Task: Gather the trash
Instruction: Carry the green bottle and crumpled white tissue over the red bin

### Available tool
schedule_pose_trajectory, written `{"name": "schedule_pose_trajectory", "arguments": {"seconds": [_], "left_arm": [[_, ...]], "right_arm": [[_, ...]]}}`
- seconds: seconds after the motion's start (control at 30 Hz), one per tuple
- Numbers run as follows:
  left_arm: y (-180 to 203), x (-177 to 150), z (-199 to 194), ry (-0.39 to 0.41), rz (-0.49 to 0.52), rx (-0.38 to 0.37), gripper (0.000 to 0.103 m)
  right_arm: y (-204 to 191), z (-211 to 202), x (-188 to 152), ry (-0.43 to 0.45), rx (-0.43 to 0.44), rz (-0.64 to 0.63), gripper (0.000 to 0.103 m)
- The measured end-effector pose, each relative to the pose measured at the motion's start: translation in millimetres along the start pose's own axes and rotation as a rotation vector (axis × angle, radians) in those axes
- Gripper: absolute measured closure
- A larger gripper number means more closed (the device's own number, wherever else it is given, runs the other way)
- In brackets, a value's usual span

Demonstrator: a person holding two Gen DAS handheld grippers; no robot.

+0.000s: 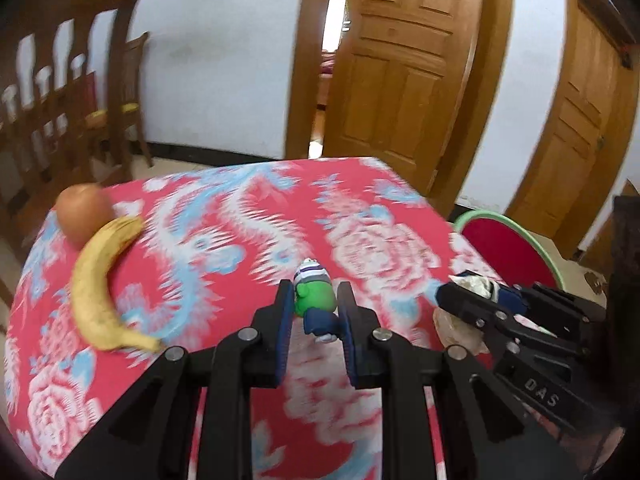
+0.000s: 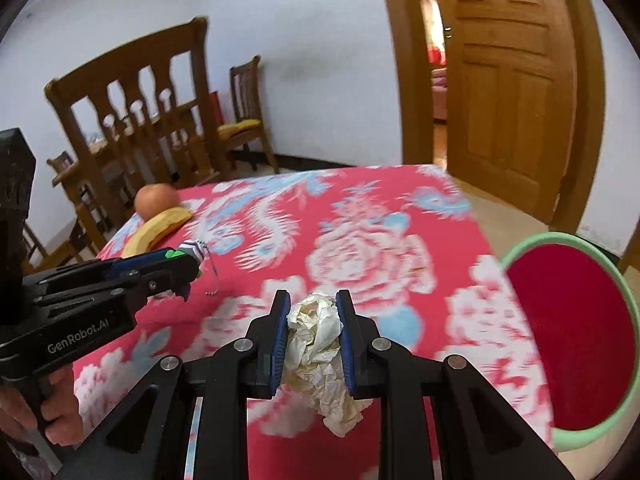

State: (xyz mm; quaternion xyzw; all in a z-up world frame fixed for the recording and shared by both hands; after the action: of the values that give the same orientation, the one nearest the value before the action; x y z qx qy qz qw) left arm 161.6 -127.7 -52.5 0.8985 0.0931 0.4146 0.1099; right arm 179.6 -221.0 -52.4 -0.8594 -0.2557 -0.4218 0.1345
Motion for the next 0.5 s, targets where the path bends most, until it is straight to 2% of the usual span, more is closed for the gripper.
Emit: {"name": "schedule_pose_trajectory", "arguments": {"seconds": [0.2, 0.5], "left_arm": [[55, 0, 17, -0.010, 0.055, -0.046, 0.081], [138, -11, 52, -0.041, 0.117, -0.110, 0.081]], "right_arm": [[43, -19, 5, 0.050, -0.053, 0.055, 0.080], [106, -50, -9, 0.092, -0.164, 0.136, 0.080]]}}
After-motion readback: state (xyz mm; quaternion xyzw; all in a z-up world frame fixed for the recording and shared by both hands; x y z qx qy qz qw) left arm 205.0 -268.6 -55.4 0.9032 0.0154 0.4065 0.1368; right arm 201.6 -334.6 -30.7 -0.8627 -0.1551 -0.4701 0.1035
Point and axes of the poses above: each gripper's, at about its wrist camera, not at the fingertips, and z roughly the way its jaws point, y to its right, x to its top, the point moved 9 cm from there along z, roughly the way its jaws point, and after that the axes turned 11 degrees about -z, right-handed, at the moved point
